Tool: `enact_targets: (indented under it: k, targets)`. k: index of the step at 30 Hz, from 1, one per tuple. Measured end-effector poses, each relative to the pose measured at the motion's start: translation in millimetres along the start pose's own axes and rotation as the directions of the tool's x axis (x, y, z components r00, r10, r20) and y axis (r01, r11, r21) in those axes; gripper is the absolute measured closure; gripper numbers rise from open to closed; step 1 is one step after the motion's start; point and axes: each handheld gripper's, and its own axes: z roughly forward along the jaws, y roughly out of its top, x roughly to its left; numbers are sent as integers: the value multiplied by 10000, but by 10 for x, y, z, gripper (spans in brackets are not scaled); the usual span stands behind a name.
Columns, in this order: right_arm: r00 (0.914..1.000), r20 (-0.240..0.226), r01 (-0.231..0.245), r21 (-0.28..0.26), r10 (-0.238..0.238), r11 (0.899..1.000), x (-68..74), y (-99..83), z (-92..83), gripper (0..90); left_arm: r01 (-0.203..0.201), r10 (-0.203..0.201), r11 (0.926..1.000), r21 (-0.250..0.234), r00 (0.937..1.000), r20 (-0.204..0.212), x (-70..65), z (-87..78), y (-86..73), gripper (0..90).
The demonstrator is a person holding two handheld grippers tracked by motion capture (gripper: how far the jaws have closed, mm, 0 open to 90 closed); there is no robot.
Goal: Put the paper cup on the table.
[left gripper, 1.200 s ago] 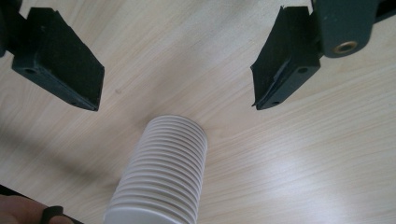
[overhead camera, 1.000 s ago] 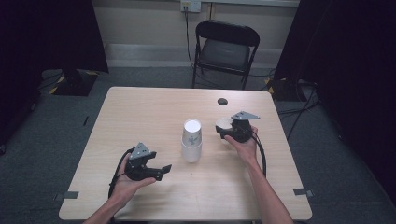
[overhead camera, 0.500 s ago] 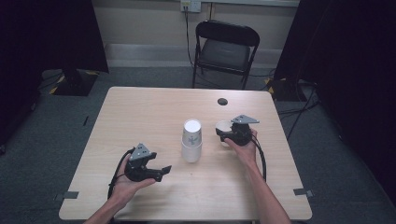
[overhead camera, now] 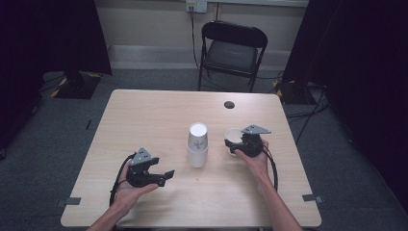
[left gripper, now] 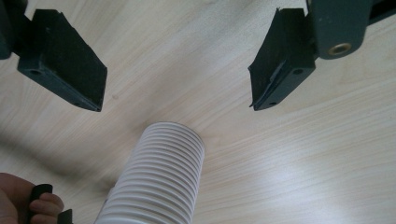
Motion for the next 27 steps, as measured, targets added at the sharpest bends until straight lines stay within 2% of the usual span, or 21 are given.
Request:
enact_targets:
  k: [9,17,20,27]
  targets:
    - [9999,-125,-60,243,63,9997,-21,-62,-67,249,107,-105,9999,99,9998,-151,17,-3,-1,195]
    - [9993,-258,-263,439,274,9987,-11,-83,-56,148,66,-66,10000,24,9997,-234,34,-18,-2,185]
    - [9993,-132,-346,354,351,9988,-14,-72,-78,146,-26,22,10000,-85,9989,-473,27,-46,0,170]
    - [9981,-264,-546,271,553,9981,-13,-52,-148,144,0,-12,9998,-218,9987,-517,46,-89,13,158]
